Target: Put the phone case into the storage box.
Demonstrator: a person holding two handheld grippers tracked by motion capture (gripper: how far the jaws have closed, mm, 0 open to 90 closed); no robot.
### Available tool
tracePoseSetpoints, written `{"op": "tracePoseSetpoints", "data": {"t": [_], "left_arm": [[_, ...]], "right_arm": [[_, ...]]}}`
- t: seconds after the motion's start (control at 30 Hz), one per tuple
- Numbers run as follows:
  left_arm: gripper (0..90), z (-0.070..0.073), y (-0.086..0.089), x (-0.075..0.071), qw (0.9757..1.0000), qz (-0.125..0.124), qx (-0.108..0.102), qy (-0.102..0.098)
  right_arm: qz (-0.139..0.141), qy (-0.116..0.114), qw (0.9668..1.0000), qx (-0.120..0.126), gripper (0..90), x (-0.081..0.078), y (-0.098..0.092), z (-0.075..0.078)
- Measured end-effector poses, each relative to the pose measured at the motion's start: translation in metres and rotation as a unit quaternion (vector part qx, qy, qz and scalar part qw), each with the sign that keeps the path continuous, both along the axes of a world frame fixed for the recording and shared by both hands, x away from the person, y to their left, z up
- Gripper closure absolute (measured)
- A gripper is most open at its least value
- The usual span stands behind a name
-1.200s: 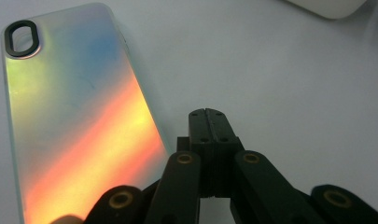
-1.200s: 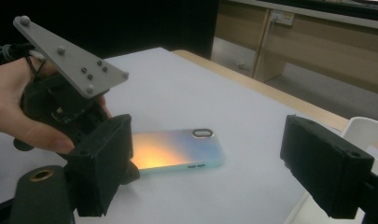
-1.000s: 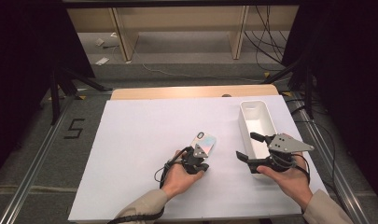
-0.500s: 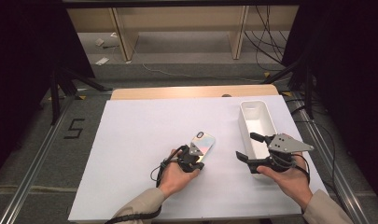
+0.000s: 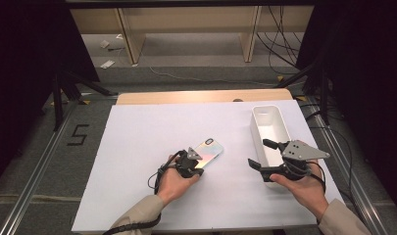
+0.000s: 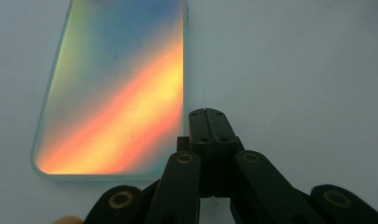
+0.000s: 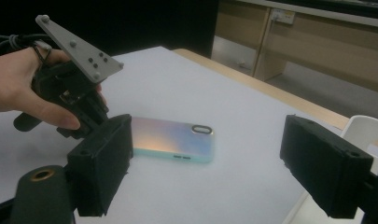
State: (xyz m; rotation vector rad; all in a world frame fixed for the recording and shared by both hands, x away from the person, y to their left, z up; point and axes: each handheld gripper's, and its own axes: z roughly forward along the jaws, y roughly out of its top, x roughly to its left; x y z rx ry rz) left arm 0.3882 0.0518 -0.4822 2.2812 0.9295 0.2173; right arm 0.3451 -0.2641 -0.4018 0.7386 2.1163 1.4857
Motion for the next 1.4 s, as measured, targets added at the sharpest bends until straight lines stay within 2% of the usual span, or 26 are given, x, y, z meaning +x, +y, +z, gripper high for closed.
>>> {"op": "tracePoseSetpoints", "data": {"t": [0.37, 0.57, 0.63, 0.67, 0.7, 0.77, 0.8, 0.83, 0.87, 0.9, 0.93, 1.0, 1.07, 1.1, 1.17, 1.2, 1.23, 1.4], "left_arm": [[89.9, 0.000, 0.005, 0.001, 1.0000, 0.004, 0.001, 0.000], [86.3, 0.006, 0.005, -0.002, 0.9999, -0.014, 0.007, -0.002], [83.2, 0.014, 0.003, -0.004, 0.9994, -0.021, 0.013, -0.024], [81.6, 0.014, 0.003, -0.004, 0.9994, -0.021, 0.013, -0.024], [79.0, 0.019, 0.001, -0.001, 0.9994, -0.017, 0.007, -0.030], [70.1, 0.023, 0.000, 0.004, 0.9992, -0.014, 0.009, -0.037], [66.3, 0.023, 0.000, 0.004, 0.9992, -0.014, 0.009, -0.037], [66.3, 0.025, 0.000, 0.007, 0.9990, -0.010, 0.004, -0.043], [61.3, 0.026, -0.001, 0.010, 0.9988, -0.004, 0.004, -0.048], [55.3, 0.027, -0.002, 0.014, 0.9987, -0.002, 0.010, -0.050], [42.1, 0.027, -0.003, 0.018, 0.9987, 0.003, 0.014, -0.050], [27.9, 0.025, -0.007, 0.029, 0.9985, 0.018, 0.030, -0.043], [13.9, 0.024, -0.011, 0.035, 0.9979, 0.017, 0.050, -0.038], [12.2, 0.024, -0.011, 0.035, 0.9979, 0.017, 0.050, -0.038], [7.2, 0.024, -0.017, 0.044, 0.9969, 0.007, 0.071, -0.034], [5.4, 0.024, -0.017, 0.044, 0.9969, 0.007, 0.071, -0.034], [4.9, 0.023, -0.019, 0.050, 0.9959, -0.001, 0.088, -0.025], [4.5, 0.015, -0.022, 0.061, 0.9934, -0.011, 0.113, -0.012]], "right_arm": [[0.001, -0.001, 1.0000, 0.000, 18.1, 0.000, 0.000, 0.000], [0.001, -0.001, 1.0000, 0.000, 18.2, 0.000, 0.000, 0.000], [0.001, 0.001, 1.0000, 0.000, 18.3, 0.000, 0.000, 0.000], [0.001, 0.001, 1.0000, 0.000, 18.3, 0.000, 0.000, 0.000], [0.001, 0.000, 1.0000, -0.002, 18.3, 0.000, 0.000, -0.001], [0.002, 0.001, 1.0000, -0.001, 18.3, 0.000, 0.000, -0.001], [0.002, 0.001, 1.0000, -0.001, 18.3, 0.000, 0.000, -0.001], [0.002, 0.000, 1.0000, -0.002, 18.4, 0.000, 0.000, 0.000], [0.002, 0.001, 1.0000, -0.001, 18.3, 0.000, 0.000, 0.000], [0.002, 0.002, 1.0000, -0.001, 18.3, 0.000, 0.001, 0.000], [0.002, 0.002, 1.0000, -0.002, 18.3, 0.000, 0.001, 0.000], [0.002, 0.002, 1.0000, -0.002, 18.3, 0.000, 0.001, -0.001], [0.002, 0.002, 1.0000, -0.002, 18.3, 0.000, 0.001, -0.001], [0.002, 0.002, 1.0000, -0.001, 18.3, 0.000, 0.001, 0.000], [0.002, 0.002, 1.0000, 0.000, 18.3, 0.000, 0.001, 0.000], [0.002, 0.002, 1.0000, 0.000, 18.3, 0.000, 0.001, 0.000], [0.003, 0.000, 1.0000, 0.000, 18.3, 0.001, 0.000, 0.000], [0.003, -0.001, 1.0000, -0.001, 18.3, 0.001, 0.000, 0.000]]}}
